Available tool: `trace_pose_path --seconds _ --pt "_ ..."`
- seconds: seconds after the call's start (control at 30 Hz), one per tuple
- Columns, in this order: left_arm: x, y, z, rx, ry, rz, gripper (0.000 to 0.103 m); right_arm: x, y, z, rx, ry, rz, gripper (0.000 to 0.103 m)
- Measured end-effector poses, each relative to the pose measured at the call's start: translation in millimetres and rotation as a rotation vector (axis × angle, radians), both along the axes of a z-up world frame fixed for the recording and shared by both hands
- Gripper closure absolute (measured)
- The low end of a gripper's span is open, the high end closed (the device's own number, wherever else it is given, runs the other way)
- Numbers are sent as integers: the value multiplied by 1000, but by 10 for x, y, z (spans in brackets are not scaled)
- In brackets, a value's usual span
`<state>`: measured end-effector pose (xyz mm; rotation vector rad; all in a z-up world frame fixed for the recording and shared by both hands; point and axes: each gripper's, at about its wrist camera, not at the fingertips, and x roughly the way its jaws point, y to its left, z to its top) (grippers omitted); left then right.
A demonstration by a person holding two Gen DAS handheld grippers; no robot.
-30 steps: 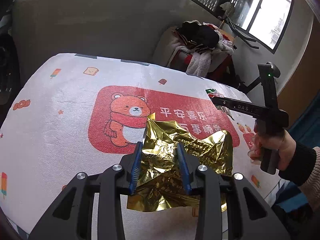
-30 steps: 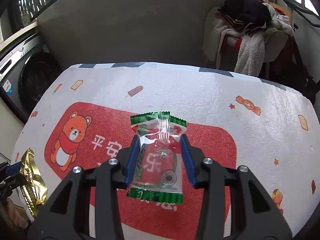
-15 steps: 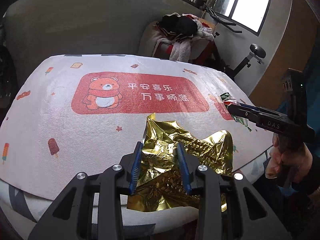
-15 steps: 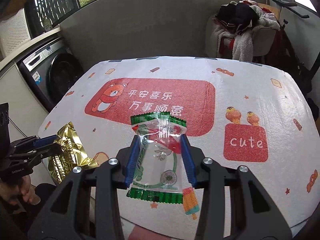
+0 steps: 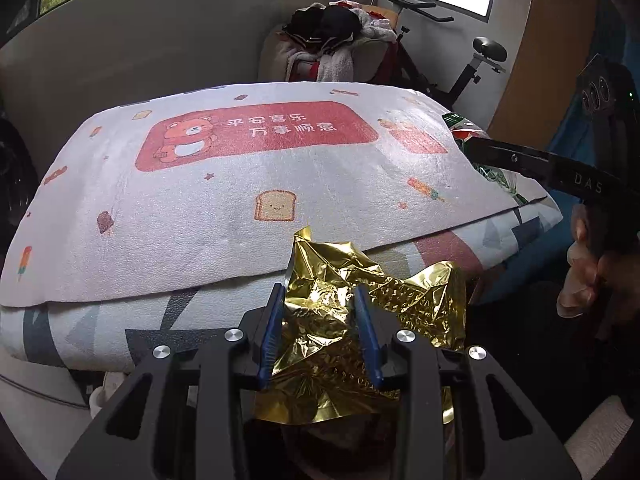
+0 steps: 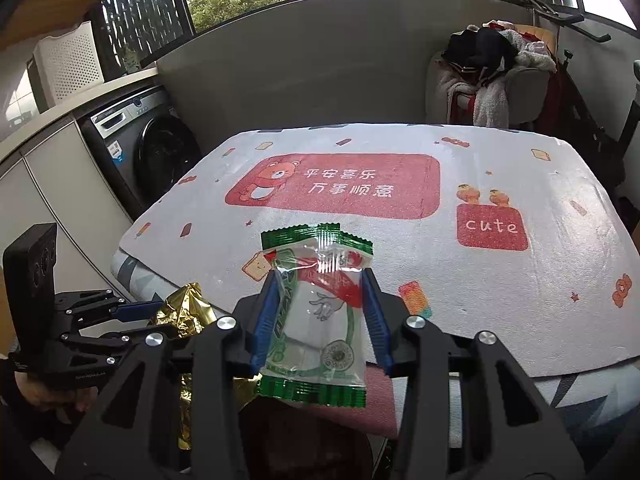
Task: Collect trash
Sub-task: 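Carry both wrappers down over the brown bin and open both grippers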
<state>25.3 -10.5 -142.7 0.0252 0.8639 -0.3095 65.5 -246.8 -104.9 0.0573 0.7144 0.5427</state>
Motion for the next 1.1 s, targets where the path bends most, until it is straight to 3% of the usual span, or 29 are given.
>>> trace_pose_path --seconds 0.3,0.33,0.43,0.67,0.87,1.1 --pt "-179 -160 -323 -16 99 -52 64 -301 3 -142 -16 6 22 60" --pt "-187 -165 -330 -30 106 -60 60 -322 1 -176 -18 14 23 60" --pt "-234 -151 -276 -49 90 -53 33 -384 18 -283 -37 36 32 60" --pt "-280 116 11 -101 22 50 14 -529 183 -553 -70 130 109 60" --pt "-343 299 170 -83 -24 116 8 -638 392 -779 -140 228 181 60" --pt "-373 380 195 -61 -38 157 6 -668 507 -911 -193 271 207 58"
